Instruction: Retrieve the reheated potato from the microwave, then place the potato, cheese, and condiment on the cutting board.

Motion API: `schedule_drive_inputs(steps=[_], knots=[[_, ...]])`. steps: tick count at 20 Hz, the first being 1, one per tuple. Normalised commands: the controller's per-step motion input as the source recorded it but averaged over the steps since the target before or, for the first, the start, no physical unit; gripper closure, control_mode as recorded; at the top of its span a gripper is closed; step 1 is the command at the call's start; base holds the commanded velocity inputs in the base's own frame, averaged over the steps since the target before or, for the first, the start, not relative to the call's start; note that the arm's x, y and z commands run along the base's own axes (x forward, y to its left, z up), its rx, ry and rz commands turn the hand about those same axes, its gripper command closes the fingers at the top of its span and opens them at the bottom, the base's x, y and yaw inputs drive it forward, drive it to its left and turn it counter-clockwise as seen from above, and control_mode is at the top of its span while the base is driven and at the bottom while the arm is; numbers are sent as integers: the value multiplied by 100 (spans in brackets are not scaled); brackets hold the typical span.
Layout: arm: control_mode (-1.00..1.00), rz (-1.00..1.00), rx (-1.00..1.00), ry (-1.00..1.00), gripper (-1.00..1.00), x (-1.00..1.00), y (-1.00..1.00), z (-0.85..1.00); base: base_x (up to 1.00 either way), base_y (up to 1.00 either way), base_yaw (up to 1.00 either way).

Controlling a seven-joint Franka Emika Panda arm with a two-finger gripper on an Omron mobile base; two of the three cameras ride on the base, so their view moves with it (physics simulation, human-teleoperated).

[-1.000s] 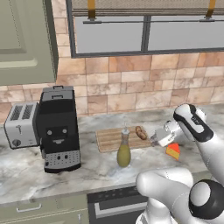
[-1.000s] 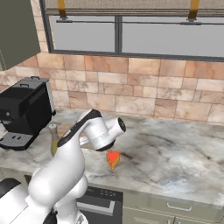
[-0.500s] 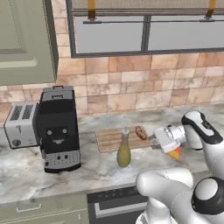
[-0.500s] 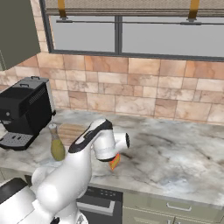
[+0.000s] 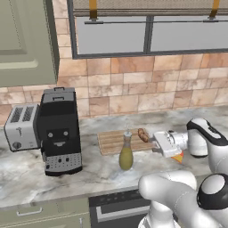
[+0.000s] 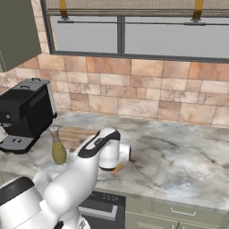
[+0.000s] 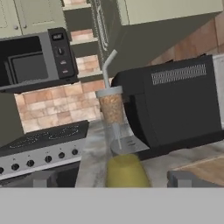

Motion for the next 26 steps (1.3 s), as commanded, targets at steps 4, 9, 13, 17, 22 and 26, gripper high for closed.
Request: schedule_drive_inputs(steps=[4, 9, 13, 17, 22, 26], knots=[[-100, -3, 9, 0, -100, 0, 10, 9, 0, 0, 0], [-100, -3, 1, 0, -100, -2, 20, 19, 0, 0, 0], [-100, -2, 0, 0, -100, -10, 25, 19, 0, 0, 0], [-100, -1, 0, 0, -100, -9, 26, 9, 0, 0, 0], [-100, 0, 0, 0, -100, -3, 26, 0, 0, 0, 0], [-100, 0, 0, 2, -100, 1, 23, -1, 0, 0, 0]])
